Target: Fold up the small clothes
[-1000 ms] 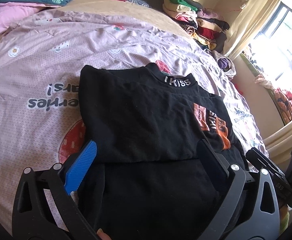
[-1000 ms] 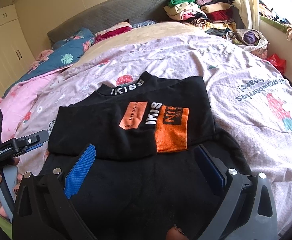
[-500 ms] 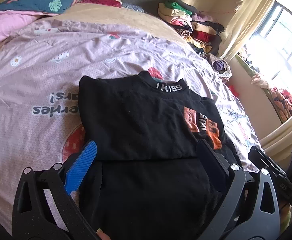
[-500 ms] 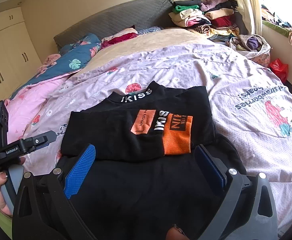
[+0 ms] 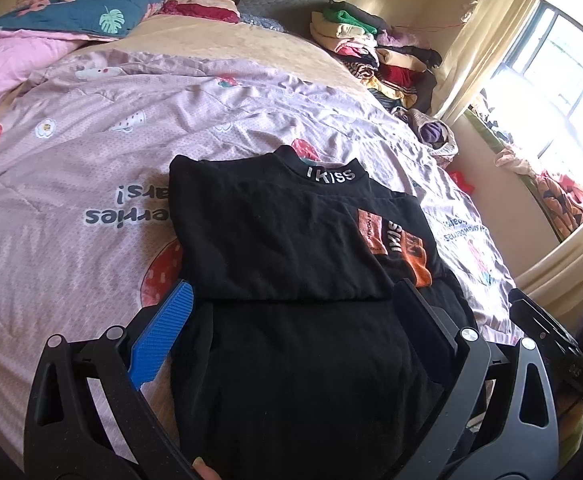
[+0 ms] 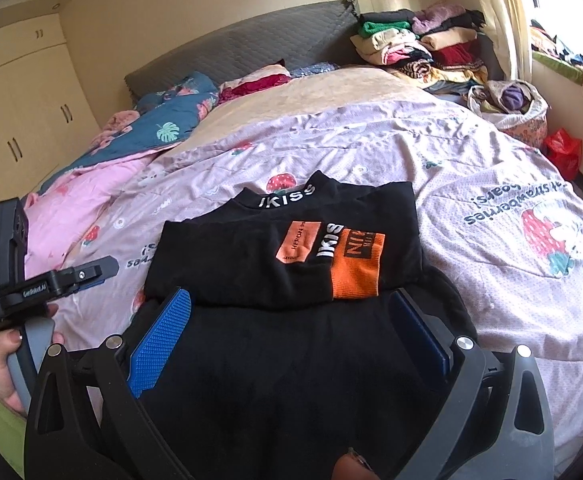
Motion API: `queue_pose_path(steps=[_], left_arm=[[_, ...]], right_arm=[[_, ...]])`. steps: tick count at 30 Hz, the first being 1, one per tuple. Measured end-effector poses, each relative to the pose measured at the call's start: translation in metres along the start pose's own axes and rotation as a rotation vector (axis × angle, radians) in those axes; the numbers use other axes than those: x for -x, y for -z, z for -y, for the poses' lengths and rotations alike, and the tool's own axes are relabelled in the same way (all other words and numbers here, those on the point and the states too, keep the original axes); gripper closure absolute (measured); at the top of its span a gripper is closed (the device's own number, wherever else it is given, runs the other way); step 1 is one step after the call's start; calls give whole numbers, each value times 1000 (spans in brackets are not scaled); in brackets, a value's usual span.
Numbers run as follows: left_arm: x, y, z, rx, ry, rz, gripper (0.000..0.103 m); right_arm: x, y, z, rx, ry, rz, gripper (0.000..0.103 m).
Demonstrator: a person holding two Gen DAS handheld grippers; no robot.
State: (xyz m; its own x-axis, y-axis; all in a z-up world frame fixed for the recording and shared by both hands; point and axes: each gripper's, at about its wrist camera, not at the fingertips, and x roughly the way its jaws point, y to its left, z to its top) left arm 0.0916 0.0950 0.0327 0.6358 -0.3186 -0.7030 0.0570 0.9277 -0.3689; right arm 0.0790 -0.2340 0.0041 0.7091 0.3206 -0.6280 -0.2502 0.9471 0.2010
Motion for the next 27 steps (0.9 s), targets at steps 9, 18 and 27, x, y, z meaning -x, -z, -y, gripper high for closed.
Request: queue_pose_path(steps=[9,18,27], left_arm=[[14,11,-2,3,-24,6,10],[22,28,-12,17,-62,-10,10],[25,44,-21,23,-108,-39,10]], right_arm=[[16,13,4,18,6,4,5],[25,32,15,31,32,-27,5],[35,43,26,23,40,-29,5]])
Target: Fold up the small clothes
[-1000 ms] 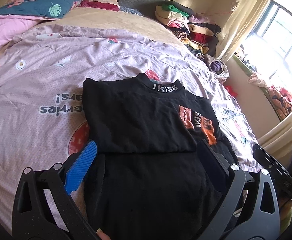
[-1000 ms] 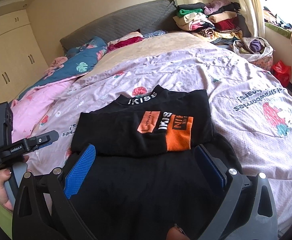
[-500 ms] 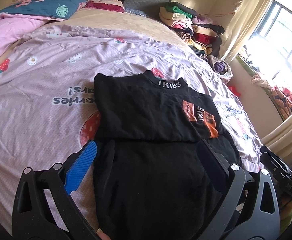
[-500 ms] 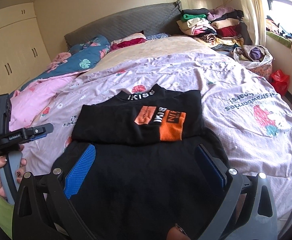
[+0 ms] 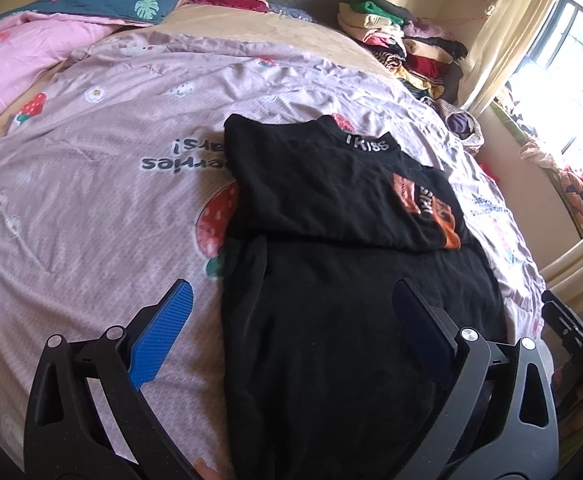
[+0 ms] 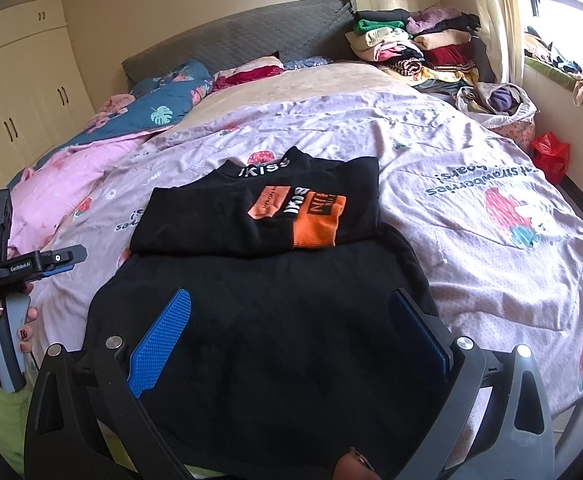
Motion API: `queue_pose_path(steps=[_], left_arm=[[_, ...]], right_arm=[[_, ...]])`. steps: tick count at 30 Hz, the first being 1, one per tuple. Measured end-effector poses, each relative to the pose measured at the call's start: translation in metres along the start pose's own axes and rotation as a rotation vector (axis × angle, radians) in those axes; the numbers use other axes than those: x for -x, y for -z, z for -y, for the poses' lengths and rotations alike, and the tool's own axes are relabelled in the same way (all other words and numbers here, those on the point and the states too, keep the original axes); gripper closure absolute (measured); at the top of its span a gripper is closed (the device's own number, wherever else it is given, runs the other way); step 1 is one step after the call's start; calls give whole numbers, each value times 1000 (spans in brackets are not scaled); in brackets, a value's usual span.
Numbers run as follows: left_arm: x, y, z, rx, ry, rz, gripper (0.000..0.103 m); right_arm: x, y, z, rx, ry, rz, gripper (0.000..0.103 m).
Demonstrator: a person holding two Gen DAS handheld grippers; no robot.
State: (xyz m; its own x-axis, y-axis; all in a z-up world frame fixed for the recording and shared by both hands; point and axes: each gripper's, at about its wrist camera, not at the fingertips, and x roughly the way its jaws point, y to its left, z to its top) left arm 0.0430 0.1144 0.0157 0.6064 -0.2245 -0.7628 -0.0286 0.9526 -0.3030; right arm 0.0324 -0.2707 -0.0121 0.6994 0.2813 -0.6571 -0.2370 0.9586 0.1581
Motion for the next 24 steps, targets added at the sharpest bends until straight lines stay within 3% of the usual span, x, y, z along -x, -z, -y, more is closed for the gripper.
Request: queue_pose_path(steps=[24], left_arm=[[-1,44,-4,-60,-44,-92,10]], right_arm=[[11,30,22,15,27,-40,5]])
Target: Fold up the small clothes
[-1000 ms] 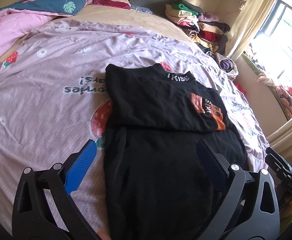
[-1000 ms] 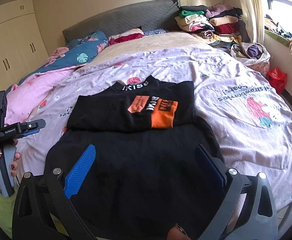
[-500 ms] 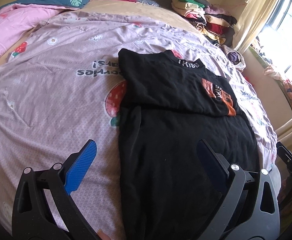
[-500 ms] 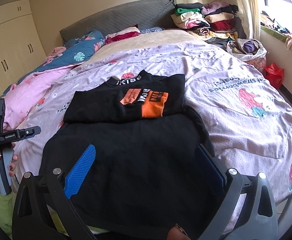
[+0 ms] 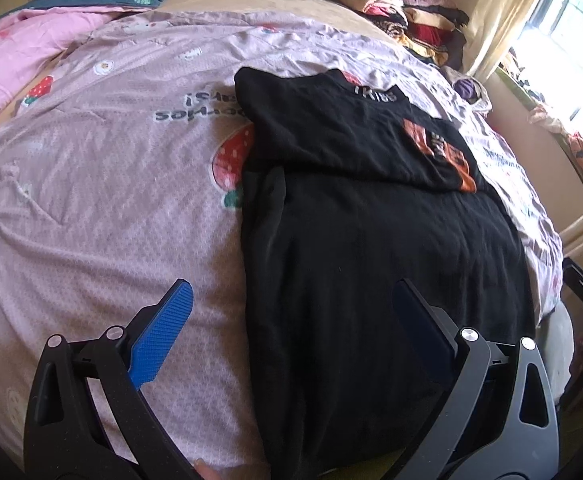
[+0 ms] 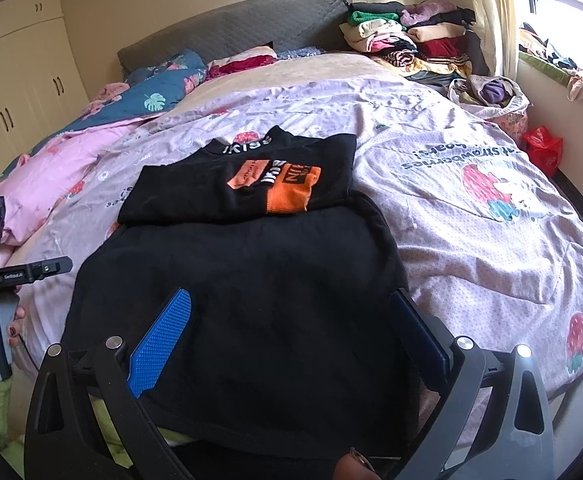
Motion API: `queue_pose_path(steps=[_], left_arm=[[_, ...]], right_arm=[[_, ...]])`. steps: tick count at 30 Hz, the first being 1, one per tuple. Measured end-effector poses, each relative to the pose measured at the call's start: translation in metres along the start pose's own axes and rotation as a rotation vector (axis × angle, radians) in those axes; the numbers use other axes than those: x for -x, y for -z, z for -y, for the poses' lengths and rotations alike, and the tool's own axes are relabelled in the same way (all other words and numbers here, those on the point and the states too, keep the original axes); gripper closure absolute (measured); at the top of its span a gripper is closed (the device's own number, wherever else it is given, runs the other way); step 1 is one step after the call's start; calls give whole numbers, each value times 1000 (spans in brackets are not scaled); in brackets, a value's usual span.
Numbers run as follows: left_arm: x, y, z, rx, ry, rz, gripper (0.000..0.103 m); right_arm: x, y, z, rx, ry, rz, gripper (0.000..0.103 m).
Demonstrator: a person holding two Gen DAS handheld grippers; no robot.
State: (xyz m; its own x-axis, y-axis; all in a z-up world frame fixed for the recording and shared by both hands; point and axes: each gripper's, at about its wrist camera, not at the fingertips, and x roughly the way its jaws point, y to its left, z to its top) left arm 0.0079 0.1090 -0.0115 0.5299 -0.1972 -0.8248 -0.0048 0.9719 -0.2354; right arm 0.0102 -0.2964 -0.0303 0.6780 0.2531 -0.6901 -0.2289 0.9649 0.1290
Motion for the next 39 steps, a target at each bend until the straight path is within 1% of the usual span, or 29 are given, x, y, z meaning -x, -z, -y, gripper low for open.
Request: queue_pose_path(steps=[4,12,16,17,19,20,21,24,27,30,34,36,39], left_arm=[[-3,8,1,-1,-2,-19,10],[-9,27,1,-16,1,-71,10],[-7,33,-3,-5,13,-78,10],[-6,35,-5,8,25,-74,12],[-4,38,-7,20,43,-74,23],[-3,40,-7,18,44,-74,27],[-2,42,-7,14,43,-75,35],[-2,47,-6,11,56,-89,48],[-5,53,-8,25,81,-121,49],[-8,60,-8,34,88,-141,49],[-12,75,-5,42,104,-174,49],[-14,82,-2,32,102,-182,49],[-13,88,6,-7,76,-174,49]], right_arm=[[0,4,2,3,-9,-8,5],[4,9,2,21,1,-16,5],[5,11,3,17,-6,-14,5],[5,11,3,17,-6,-14,5],[6,14,3,18,-9,-14,5],[6,14,3,18,-9,-14,5],[7,16,4,19,-11,-13,5],[9,19,7,20,-10,-16,5],[10,24,12,16,-12,-29,5],[6,28,19,8,4,-59,5],[-1,36,30,-22,3,-96,5],[-2,41,37,-40,-2,-103,5],[-1,48,48,-69,-7,-113,5]])
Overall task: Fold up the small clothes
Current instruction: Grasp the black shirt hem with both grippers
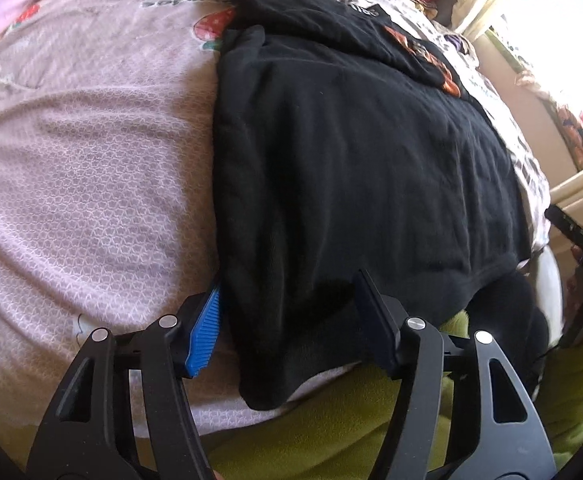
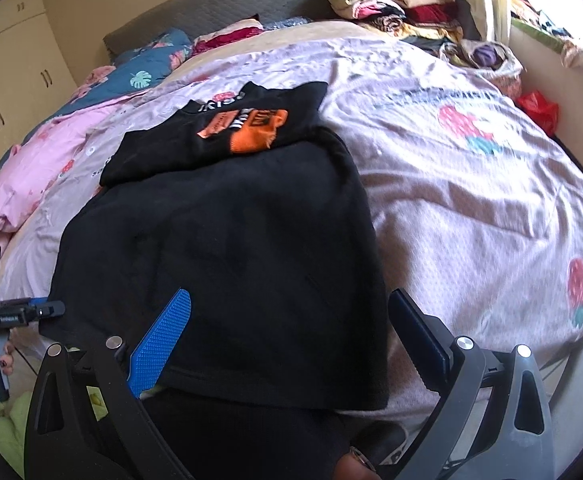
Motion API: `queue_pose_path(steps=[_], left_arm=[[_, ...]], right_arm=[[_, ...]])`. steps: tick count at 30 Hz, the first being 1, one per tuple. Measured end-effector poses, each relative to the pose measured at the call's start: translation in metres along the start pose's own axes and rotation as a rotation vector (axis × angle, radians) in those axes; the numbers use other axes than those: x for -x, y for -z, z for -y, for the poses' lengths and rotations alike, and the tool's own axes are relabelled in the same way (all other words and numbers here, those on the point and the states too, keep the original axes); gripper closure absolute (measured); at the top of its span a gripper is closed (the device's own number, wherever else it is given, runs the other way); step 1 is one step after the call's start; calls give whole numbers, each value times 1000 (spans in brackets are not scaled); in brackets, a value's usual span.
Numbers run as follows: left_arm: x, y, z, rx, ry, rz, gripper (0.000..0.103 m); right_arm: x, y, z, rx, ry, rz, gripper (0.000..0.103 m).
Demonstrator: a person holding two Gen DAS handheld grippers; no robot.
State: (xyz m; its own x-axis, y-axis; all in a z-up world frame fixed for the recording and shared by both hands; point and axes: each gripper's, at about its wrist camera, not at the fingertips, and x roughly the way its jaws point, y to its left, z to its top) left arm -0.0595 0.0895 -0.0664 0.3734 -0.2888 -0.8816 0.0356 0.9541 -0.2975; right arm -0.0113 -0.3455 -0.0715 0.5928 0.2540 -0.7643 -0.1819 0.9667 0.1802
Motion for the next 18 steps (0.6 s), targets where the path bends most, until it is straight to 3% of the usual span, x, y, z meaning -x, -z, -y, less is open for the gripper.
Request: queue_pose_path(steps=[9,10,11,14,18], left_arm=[[-8,0,-5,19,41,1,49],[-8,0,-6,18,44,3,49],[-8,0,-6,17,47,3,49],[-6,2,-10,24,61,8,49],[-5,4,-12,24,73,15,49]], right_arm=[[0,22,23,-45,-28,-32,5],[-1,23,24,-42,-34,-37,9],[-1,25,23,-37,-40,-42,21],[-4,27,23,-35,-48,-55,38],[-6,25,22,-27,-30,-62,41]])
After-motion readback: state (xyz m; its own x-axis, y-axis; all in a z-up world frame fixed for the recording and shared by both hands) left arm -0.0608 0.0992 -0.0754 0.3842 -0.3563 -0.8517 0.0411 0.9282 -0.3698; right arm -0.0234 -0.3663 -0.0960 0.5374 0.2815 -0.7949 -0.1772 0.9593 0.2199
